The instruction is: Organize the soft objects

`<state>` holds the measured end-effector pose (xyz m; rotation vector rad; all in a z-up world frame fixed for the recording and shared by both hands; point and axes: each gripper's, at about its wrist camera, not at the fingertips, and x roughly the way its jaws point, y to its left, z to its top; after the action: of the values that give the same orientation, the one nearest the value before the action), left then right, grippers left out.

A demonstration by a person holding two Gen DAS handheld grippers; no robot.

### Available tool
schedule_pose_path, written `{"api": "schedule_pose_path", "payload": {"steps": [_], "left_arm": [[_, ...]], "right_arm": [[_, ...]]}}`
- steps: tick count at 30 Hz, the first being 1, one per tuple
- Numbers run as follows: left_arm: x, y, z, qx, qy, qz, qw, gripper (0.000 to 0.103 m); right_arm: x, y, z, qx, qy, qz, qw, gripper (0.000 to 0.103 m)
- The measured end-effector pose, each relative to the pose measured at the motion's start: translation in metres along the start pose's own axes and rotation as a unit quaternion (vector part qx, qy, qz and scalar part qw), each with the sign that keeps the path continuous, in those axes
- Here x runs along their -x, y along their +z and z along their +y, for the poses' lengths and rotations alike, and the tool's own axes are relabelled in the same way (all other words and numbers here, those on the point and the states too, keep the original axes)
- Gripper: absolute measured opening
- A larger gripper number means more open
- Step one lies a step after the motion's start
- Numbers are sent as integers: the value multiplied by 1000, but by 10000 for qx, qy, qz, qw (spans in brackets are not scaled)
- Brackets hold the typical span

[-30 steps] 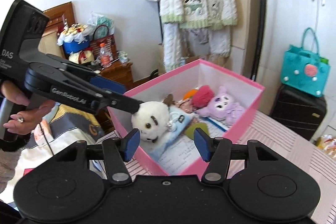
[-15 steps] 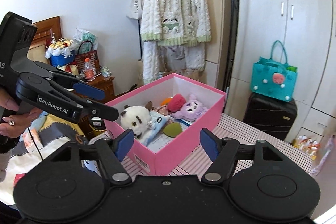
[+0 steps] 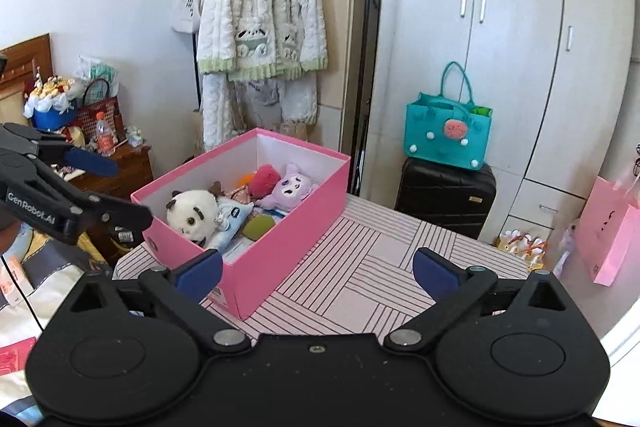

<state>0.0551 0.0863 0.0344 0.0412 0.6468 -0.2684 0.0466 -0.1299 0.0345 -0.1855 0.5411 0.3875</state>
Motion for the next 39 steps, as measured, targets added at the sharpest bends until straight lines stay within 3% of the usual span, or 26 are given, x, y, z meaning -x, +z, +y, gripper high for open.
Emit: {"api": "schedule_pose_path", "payload": {"steps": [4,8,15,19,24,30,39], "left_arm": [[-1,2,-5,20,-18,182,9998,103],[-4,1,-15,-83,236,379,9990,103],[-8,-6,-35,-182,545,511,9970,103],[-6,-11,-41,-196,495,505,9973,103],[-2,-15,-47,-87,611,326,9976,103],[1,-20,-47,81,451,271,9986,103],[-4,-31,-50,255,482,226,9983,103]], "right_arm": [[7,-8,-7,-256,-179,49,9995,103],[13,-15,-17,-720,-166,106,9972,103],[17,-25,-7,-678,-1224,58,9901,103],[19,-26,5,-248,-968,322,9945,103],[25,-31,6,-562,-989,327,9930,103],[23,-42,-5,-1122,-975,460,9878,103],[25,-51,-1,-1234,-1308,393,9829,103]]}}
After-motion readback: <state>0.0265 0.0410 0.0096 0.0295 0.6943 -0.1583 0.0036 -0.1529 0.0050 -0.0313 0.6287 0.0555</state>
